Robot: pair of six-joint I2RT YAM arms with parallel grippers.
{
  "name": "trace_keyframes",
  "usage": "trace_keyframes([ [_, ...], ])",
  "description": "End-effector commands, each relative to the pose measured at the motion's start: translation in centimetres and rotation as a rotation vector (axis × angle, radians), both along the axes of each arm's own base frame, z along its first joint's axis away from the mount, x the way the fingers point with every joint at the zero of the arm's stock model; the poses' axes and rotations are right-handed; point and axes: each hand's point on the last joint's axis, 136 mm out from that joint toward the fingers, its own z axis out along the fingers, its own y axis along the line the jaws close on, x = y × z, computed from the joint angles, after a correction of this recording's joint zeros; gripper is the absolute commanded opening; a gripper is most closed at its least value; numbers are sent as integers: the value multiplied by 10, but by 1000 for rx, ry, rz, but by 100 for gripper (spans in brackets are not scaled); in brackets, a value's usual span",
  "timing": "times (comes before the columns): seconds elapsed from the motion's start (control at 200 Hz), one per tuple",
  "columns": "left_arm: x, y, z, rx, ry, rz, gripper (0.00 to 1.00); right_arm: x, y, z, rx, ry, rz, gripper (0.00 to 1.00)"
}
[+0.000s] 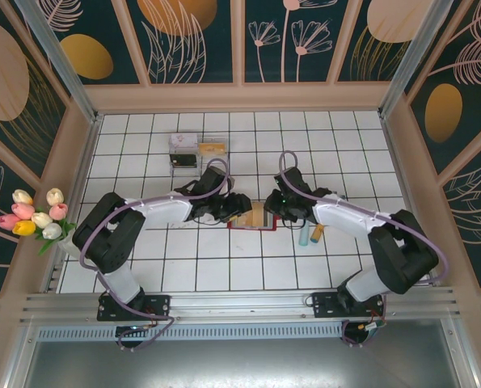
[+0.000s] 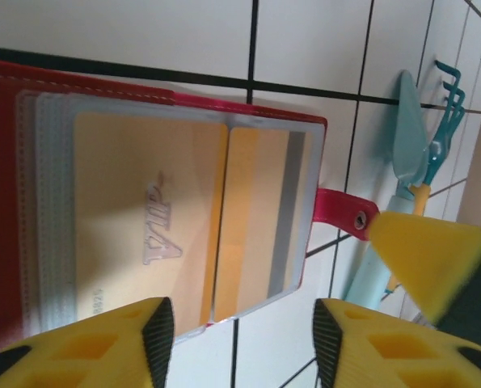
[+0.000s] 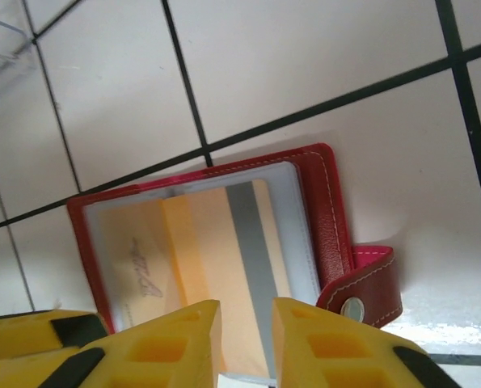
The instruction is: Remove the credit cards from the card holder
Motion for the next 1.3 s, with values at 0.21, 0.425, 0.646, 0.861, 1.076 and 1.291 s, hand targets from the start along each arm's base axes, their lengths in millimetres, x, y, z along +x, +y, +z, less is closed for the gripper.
trace_keyframes([
  [0.21,-2,-24,-2,-78,43,-74,28,3,5,-26,-42,73,34,21],
  [0.425,0,-35,-5,-102,64,-114,23,1,1,-33,-60,90,38,21],
  [0.646,-1,-42,-13,-79,83,-130,22,-1,-2,-35,-48,86,36,20],
  [0.861,-6,-34,-38,4,120,-120,21,0,-5,-29,-57,68,31,20],
  [1.076,-5,-25,-42,58,110,-103,20,9,-43,-15,-238,17,-86,21],
  [1.291,11,-33,-5,25,23,-86,20,13,-21,-2,-158,-22,2,21],
])
